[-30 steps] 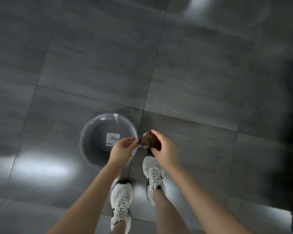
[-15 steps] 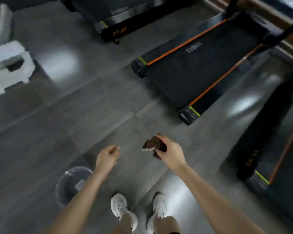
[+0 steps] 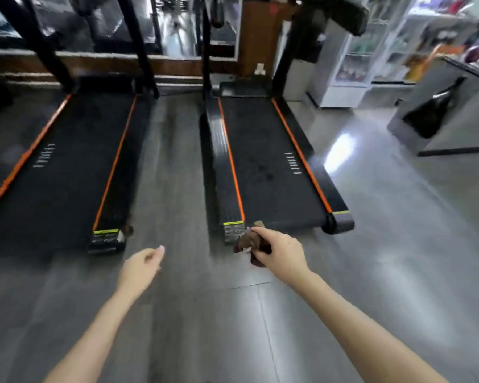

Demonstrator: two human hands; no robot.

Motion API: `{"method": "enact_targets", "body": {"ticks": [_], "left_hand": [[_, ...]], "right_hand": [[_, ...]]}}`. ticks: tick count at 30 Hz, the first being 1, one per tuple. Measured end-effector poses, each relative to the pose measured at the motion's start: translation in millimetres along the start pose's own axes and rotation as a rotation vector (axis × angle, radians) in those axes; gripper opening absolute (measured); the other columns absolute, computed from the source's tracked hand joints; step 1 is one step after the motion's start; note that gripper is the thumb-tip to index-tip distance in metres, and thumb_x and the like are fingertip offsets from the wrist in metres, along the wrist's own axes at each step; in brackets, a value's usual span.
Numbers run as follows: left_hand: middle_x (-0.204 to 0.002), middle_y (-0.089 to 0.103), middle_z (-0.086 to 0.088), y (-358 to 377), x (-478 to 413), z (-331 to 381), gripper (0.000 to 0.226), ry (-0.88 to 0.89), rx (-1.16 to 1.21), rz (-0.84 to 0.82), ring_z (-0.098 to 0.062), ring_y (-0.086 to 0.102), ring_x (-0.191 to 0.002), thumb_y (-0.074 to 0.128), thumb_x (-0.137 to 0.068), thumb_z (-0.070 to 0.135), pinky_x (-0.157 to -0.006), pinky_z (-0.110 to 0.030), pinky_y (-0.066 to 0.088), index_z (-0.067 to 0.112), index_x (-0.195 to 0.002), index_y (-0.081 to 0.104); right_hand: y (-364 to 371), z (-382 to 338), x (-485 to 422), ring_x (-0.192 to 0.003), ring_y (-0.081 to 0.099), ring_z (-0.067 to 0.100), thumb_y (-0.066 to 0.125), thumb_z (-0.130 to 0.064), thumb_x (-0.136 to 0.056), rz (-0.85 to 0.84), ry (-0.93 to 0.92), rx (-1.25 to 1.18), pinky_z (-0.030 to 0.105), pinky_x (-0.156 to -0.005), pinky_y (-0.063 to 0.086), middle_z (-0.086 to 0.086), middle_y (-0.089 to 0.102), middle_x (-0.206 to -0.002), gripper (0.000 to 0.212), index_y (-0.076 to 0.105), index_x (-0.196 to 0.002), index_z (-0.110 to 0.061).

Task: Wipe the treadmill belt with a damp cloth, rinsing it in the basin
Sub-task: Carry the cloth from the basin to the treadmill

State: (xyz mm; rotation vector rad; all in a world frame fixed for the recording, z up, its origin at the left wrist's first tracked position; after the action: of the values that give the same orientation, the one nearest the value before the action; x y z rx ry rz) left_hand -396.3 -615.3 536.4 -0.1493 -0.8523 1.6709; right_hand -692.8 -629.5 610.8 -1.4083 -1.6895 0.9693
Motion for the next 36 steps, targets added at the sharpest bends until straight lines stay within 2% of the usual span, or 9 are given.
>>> {"method": "enact_targets", "body": {"ticks": [4,7,11,14,21,27,31,36], "left_hand": [[-0.06,0.063,0.004,106,-15,105,0.043,0.094,-0.054,-0.112,-0.018,0.058,-0.063,0.047,-0.096,0.04,-0.061,-0.029,0.04,0.012,-0.069,0.063],[-0.056,0.062,0.006,182,-26,178,0.041,0.169,-0.109,-0.197,-0.013,0.057,-0.056,0.046,-0.096,0.041,-0.058,-0.027,0.04,0.016,-0.066,0.062],[-0.058,0.067,0.006,280,-62,259,0.039,0.238,-0.136,-0.309,-0.016,0.063,-0.061,0.045,-0.096,0.043,-0.07,-0.03,0.049,0.018,-0.072,0.064],[-0.06,0.069,0.005,354,-98,316,0.039,0.272,-0.178,-0.389,-0.018,0.063,-0.063,0.044,-0.096,0.044,-0.073,-0.032,0.05,0.018,-0.077,0.065],[-0.063,0.068,0.004,518,-171,462,0.037,0.345,-0.355,-0.56,-0.015,0.063,-0.062,0.043,-0.096,0.042,-0.06,-0.029,0.048,0.02,-0.074,0.062],[-0.066,0.068,0.003,658,-218,583,0.039,0.362,-0.403,-0.588,-0.015,0.062,-0.063,0.041,-0.096,0.044,-0.063,-0.03,0.049,0.017,-0.076,0.063],[-0.069,0.068,0.003,740,-249,657,0.038,0.347,-0.398,-0.539,-0.014,0.064,-0.065,0.041,-0.096,0.045,-0.069,-0.034,0.052,0.017,-0.082,0.063],[-0.073,0.067,0.005,801,-285,736,0.034,0.231,-0.37,-0.409,-0.012,0.062,-0.066,0.039,-0.098,0.045,-0.061,-0.028,0.046,0.022,-0.088,0.062]], "right_hand": [[-73,126,3,-0.108,0.058,0.016,0.06,-0.026,-0.082,0.088,0.191,0.018,0.026,-0.08,0.041,-0.011,0.064,-0.12,0.048,0.053,-0.127,-0.04],[-109,212,-6,-0.107,0.059,0.02,0.059,-0.026,-0.082,0.141,0.324,0.003,0.029,-0.077,0.043,-0.008,0.065,-0.116,0.047,0.053,-0.126,-0.042],[-144,312,-35,-0.101,0.061,0.02,0.062,-0.023,-0.077,0.215,0.468,-0.098,0.029,-0.075,0.044,-0.01,0.069,-0.104,0.044,0.058,-0.117,-0.043],[-168,379,-69,-0.101,0.061,0.019,0.062,-0.024,-0.077,0.235,0.545,-0.126,0.029,-0.076,0.045,-0.01,0.069,-0.103,0.043,0.059,-0.117,-0.041],[-242,524,-147,-0.1,0.062,0.022,0.063,-0.024,-0.078,0.309,0.706,-0.196,0.03,-0.078,0.047,-0.008,0.07,-0.103,0.041,0.061,-0.116,-0.039],[-311,670,-225,-0.105,0.061,0.021,0.064,-0.025,-0.078,0.312,0.697,-0.193,0.031,-0.081,0.047,-0.01,0.069,-0.111,0.043,0.06,-0.118,-0.04],[-366,767,-298,-0.106,0.059,0.023,0.063,-0.024,-0.08,0.219,0.573,-0.113,0.029,-0.077,0.043,-0.006,0.068,-0.112,0.04,0.06,-0.119,-0.037],[-431,865,-407,-0.104,0.059,0.019,0.061,-0.024,-0.08,0.071,0.401,-0.062,0.027,-0.073,0.041,-0.01,0.067,-0.108,0.039,0.059,-0.115,-0.04]]}}
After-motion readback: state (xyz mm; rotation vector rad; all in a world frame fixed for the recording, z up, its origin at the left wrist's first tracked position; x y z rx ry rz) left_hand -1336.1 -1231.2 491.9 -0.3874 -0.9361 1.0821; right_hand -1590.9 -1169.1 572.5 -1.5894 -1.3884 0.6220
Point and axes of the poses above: each hand's wrist, its own x-axis away from the middle knuckle, its own y-axis out of the palm, z = x × y, the point moved 4 cm from there along -x, towards the middle knuckle
